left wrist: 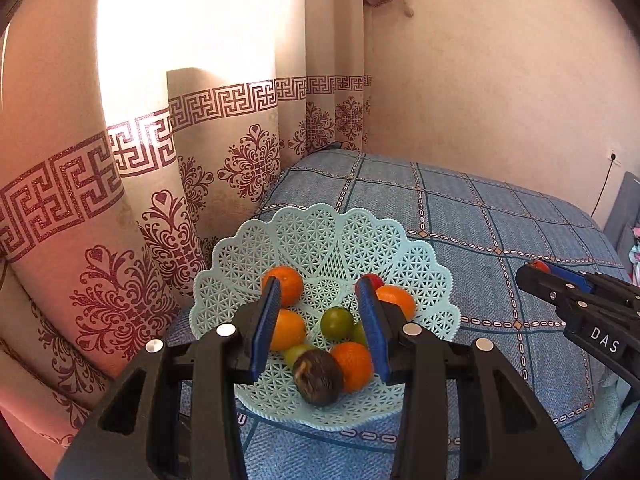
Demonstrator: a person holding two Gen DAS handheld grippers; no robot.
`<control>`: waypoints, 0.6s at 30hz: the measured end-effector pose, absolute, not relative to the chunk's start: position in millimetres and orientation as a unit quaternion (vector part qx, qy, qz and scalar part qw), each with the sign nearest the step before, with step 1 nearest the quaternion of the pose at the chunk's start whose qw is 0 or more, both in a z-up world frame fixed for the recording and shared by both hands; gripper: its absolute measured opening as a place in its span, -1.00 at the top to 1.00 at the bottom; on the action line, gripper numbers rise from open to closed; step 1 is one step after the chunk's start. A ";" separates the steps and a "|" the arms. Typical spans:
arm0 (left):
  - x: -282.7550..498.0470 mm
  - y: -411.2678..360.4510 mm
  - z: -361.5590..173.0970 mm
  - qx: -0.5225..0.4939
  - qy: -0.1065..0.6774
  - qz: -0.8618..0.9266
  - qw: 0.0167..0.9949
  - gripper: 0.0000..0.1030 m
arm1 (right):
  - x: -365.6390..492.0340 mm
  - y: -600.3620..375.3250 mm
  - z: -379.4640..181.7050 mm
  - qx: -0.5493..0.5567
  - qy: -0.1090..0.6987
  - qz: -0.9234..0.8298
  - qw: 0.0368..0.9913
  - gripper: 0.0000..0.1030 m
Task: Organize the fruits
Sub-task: 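Carry the avocado into the basket and open the left gripper while the right gripper carries the red tomato, then drop the red tomato into the basket from the right gripper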
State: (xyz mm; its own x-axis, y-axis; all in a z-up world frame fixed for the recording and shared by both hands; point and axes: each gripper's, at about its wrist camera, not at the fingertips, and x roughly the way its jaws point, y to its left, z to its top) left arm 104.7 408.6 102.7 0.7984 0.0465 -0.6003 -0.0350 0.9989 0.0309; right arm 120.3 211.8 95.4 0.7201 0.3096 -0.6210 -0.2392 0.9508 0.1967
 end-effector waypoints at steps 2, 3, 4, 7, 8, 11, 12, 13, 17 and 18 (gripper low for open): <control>104.4 416.5 101.9 0.003 0.317 0.027 0.948 0.19 | 122.4 223.3 97.4 0.052 0.342 0.158 0.925 0.48; 104.1 420.3 101.4 -0.001 0.317 0.029 0.948 0.18 | 123.5 228.6 98.3 0.052 0.342 0.163 0.924 0.48; 103.7 424.0 100.9 -0.004 0.318 0.032 0.948 0.18 | 124.6 233.9 98.7 0.051 0.342 0.168 0.923 0.48; 102.9 433.7 99.6 -0.006 0.319 0.039 0.947 0.18 | 129.4 250.9 99.1 0.048 0.344 0.181 0.920 0.48; 102.3 436.6 99.3 -0.007 0.320 0.042 0.947 0.18 | 131.5 256.9 98.6 0.046 0.345 0.185 0.919 0.48; 100.3 444.7 99.3 -0.012 0.319 0.046 0.947 0.17 | 138.3 274.5 96.0 0.040 0.350 0.196 0.915 0.48; 99.5 446.8 99.2 -0.012 0.319 0.046 0.946 0.06 | 141.0 279.4 94.6 0.039 0.353 0.200 0.913 0.48; 98.3 448.3 99.2 -0.012 0.319 0.048 0.947 -0.05 | 143.8 284.2 93.4 0.040 0.356 0.205 0.911 0.48; 92.9 452.0 99.3 -0.004 0.312 0.055 0.948 -0.23 | 159.0 300.5 88.5 0.046 0.368 0.219 0.903 0.47; 92.0 453.2 99.1 -0.003 0.312 0.057 0.949 -0.24 | 162.7 303.9 87.4 0.046 0.372 0.222 0.900 0.47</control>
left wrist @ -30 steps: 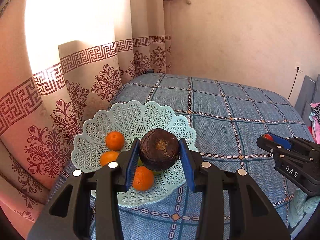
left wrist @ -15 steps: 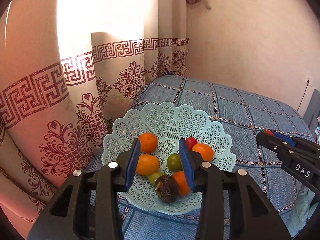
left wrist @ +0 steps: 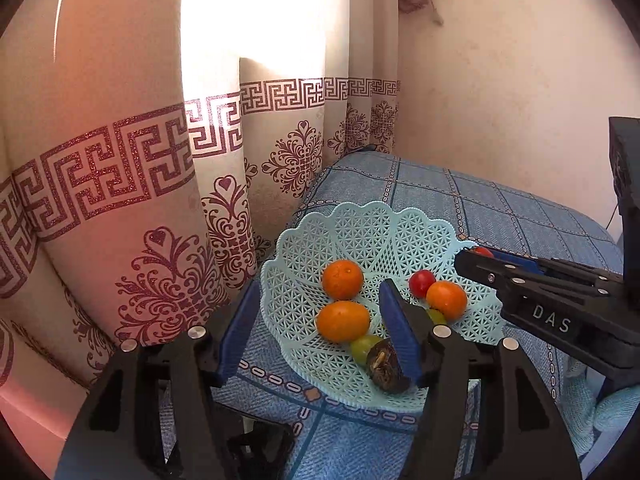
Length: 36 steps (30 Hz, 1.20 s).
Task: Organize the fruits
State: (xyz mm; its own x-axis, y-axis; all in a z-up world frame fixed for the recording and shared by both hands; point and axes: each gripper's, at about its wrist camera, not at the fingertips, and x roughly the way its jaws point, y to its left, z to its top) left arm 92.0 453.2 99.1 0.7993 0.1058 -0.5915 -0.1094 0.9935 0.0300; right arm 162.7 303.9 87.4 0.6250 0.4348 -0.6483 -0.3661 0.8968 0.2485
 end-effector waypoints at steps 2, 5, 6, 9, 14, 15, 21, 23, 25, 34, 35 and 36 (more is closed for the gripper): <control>90.2 455.9 99.1 -0.001 0.311 0.060 0.948 -0.26 | 168.8 311.0 85.2 0.046 0.377 0.228 0.896 0.47; 88.4 461.8 98.8 -0.007 0.311 0.066 0.948 -0.54 | 173.2 317.6 82.7 0.044 0.383 0.229 0.894 0.47; 87.6 463.7 99.1 -0.009 0.310 0.068 0.948 -0.58 | 173.9 317.9 81.9 0.046 0.386 0.229 0.892 0.40; 86.6 467.0 98.5 -0.011 0.311 0.072 0.948 -0.61 | 170.2 312.6 82.0 0.056 0.381 0.224 0.895 -0.02; 87.9 466.7 94.8 -0.005 0.313 0.079 0.947 -0.68 | 161.8 300.8 83.1 0.063 0.380 0.219 0.896 -0.02; 88.1 465.3 93.9 -0.002 0.313 0.079 0.946 -0.74 | 159.3 297.9 83.7 0.063 0.379 0.217 0.897 -0.05; 85.6 453.3 88.0 0.024 0.319 0.074 0.945 -0.82 | 139.7 279.5 89.7 0.058 0.362 0.205 0.908 -0.23; 85.0 450.3 85.3 0.031 0.323 0.073 0.943 -0.82 | 133.3 274.2 91.5 0.057 0.357 0.204 0.910 -0.24; 83.9 447.8 82.8 0.035 0.327 0.073 0.942 -0.82 | 126.6 269.9 92.6 0.056 0.351 0.203 0.912 -0.46; 69.7 441.6 78.4 0.052 0.337 0.095 0.935 -0.94 | 96.9 264.2 85.8 0.002 0.347 0.193 0.918 -0.78; 67.8 440.2 77.6 0.060 0.337 0.103 0.934 -0.94 | 95.1 263.5 85.6 0.000 0.344 0.190 0.920 -0.80; 65.4 438.5 77.5 0.069 0.336 0.111 0.933 -0.94 | 93.2 262.3 85.4 -0.001 0.340 0.187 0.922 -0.83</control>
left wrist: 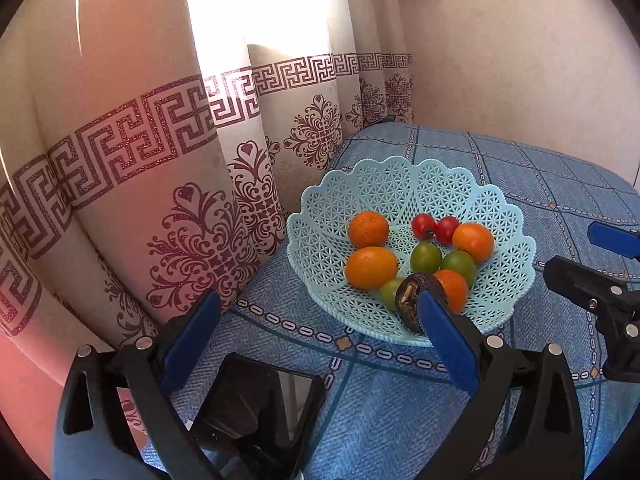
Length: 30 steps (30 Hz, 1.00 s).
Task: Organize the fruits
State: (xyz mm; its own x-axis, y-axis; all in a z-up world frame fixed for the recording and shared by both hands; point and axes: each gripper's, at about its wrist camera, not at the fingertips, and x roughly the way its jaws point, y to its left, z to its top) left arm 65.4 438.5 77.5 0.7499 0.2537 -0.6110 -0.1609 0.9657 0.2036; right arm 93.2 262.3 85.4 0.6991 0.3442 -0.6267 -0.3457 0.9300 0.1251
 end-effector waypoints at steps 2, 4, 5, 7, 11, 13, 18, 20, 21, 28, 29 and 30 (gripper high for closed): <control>61.3 434.9 77.5 0.088 0.331 0.128 0.931 -0.94 | 90.1 261.0 85.4 -0.005 0.333 0.183 0.925 -0.83; 56.9 430.1 78.8 0.107 0.326 0.141 0.929 -0.94 | 86.6 260.2 85.5 -0.010 0.327 0.179 0.928 -0.83; 55.1 428.7 79.7 0.113 0.324 0.146 0.928 -0.94 | 84.5 259.6 85.9 -0.013 0.323 0.178 0.929 -0.83; 52.0 425.1 82.2 0.119 0.319 0.152 0.928 -0.94 | 79.9 260.0 86.7 -0.023 0.315 0.177 0.932 -0.88; 47.7 419.4 85.2 0.121 0.313 0.160 0.928 -0.94 | 68.9 268.1 89.4 -0.065 0.295 0.185 0.935 -0.90; 46.9 416.7 85.3 0.122 0.313 0.161 0.928 -0.94 | 65.5 272.5 88.6 -0.077 0.296 0.188 0.933 -0.90; 46.9 411.4 82.3 0.139 0.309 0.173 0.925 -0.94 | 65.3 274.3 83.2 -0.073 0.311 0.188 0.929 -0.90; 47.2 410.5 79.8 0.147 0.310 0.179 0.922 -0.94 | 65.3 275.1 81.3 -0.075 0.312 0.182 0.929 -0.90; 47.9 410.4 78.4 0.149 0.312 0.179 0.921 -0.94 | 65.4 275.2 80.8 -0.077 0.312 0.180 0.930 -0.90; 48.9 412.6 76.2 0.150 0.316 0.180 0.919 -0.94 | 66.4 277.9 75.2 -0.084 0.316 0.175 0.929 -0.90; 49.0 413.2 76.2 0.149 0.316 0.180 0.919 -0.94 | 66.0 278.2 74.8 -0.086 0.315 0.174 0.929 -0.90; 49.0 413.4 76.2 0.149 0.317 0.181 0.919 -0.94 | 65.6 278.5 74.5 -0.087 0.314 0.174 0.929 -0.90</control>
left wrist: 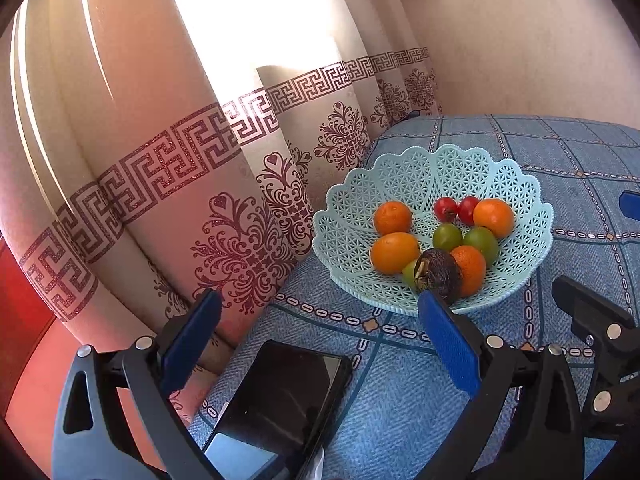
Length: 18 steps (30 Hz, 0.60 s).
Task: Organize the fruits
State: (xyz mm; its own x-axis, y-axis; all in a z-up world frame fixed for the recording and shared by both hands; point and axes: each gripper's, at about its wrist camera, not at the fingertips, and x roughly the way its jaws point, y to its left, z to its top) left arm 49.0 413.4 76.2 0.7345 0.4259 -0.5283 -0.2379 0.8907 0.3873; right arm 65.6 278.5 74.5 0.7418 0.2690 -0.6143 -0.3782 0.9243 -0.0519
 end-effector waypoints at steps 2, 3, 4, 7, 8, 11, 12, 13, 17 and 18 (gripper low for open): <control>49.0 412.9 76.2 0.148 0.317 0.181 0.919 -0.94 | 64.8 279.2 74.5 -0.089 0.313 0.173 0.930 -0.90; 48.9 412.8 76.2 0.148 0.317 0.181 0.919 -0.94 | 64.6 279.2 74.6 -0.089 0.313 0.172 0.930 -0.90; 48.7 412.5 76.3 0.149 0.317 0.181 0.919 -0.94 | 64.6 278.8 74.6 -0.088 0.313 0.171 0.930 -0.90; 48.2 411.2 76.4 0.149 0.316 0.180 0.920 -0.94 | 64.9 277.3 74.9 -0.085 0.314 0.171 0.930 -0.90; 48.1 411.1 76.3 0.150 0.316 0.180 0.920 -0.94 | 64.9 277.2 74.9 -0.086 0.314 0.169 0.930 -0.90; 48.2 411.3 76.2 0.150 0.316 0.180 0.919 -0.94 | 64.2 277.2 75.1 -0.091 0.311 0.165 0.932 -0.90; 48.1 411.4 76.3 0.149 0.316 0.180 0.920 -0.94 | 63.7 277.8 75.3 -0.093 0.309 0.163 0.932 -0.90; 47.8 411.4 76.4 0.149 0.316 0.180 0.920 -0.94 | 63.2 278.2 75.5 -0.097 0.307 0.161 0.933 -0.90; 47.7 411.6 76.5 0.149 0.316 0.180 0.920 -0.94 | 60.9 279.6 76.3 -0.107 0.299 0.154 0.936 -0.90; 47.7 411.4 76.5 0.149 0.316 0.180 0.920 -0.94 | 60.8 279.6 76.4 -0.108 0.298 0.153 0.936 -0.90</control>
